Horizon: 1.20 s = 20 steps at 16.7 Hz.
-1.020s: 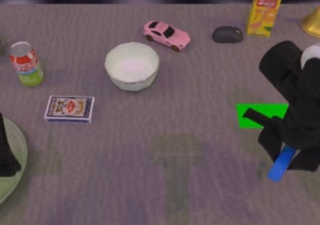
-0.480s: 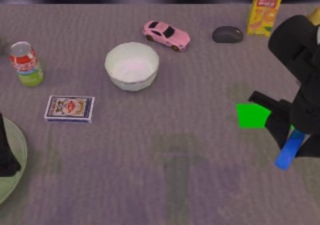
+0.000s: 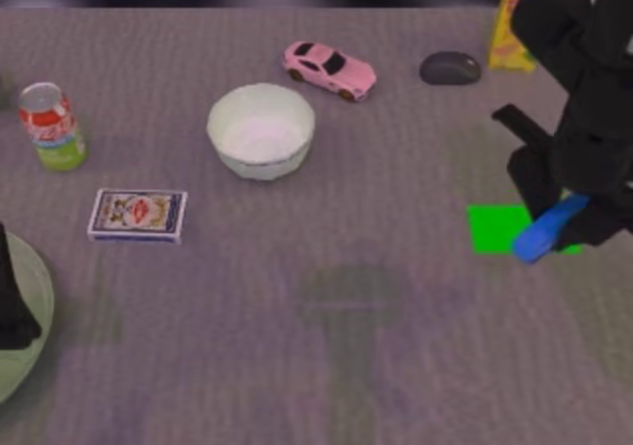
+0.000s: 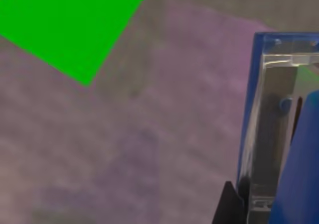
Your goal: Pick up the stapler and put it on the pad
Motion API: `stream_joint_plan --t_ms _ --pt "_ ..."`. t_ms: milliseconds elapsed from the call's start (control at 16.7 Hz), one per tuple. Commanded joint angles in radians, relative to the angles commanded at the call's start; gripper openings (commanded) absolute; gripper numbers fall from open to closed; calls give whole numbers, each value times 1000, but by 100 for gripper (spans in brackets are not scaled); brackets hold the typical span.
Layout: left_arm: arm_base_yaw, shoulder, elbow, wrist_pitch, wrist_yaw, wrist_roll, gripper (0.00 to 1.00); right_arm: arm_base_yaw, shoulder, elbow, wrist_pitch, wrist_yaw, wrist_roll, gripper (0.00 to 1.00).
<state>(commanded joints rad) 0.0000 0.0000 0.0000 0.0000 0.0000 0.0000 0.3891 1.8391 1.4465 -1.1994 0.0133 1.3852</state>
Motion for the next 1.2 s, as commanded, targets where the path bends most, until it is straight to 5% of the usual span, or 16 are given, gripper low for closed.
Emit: stream_joint_plan --t_ms 480,960,1200 --pt "0 0 0 0 0 0 100 -93 283 396 -105 -8 452 0" --pt "0 0 0 0 0 0 100 -97 300 404 -91 -8 478 0" --pt "0 0 0 0 0 0 100 -104 337 291 60 -8 484 0"
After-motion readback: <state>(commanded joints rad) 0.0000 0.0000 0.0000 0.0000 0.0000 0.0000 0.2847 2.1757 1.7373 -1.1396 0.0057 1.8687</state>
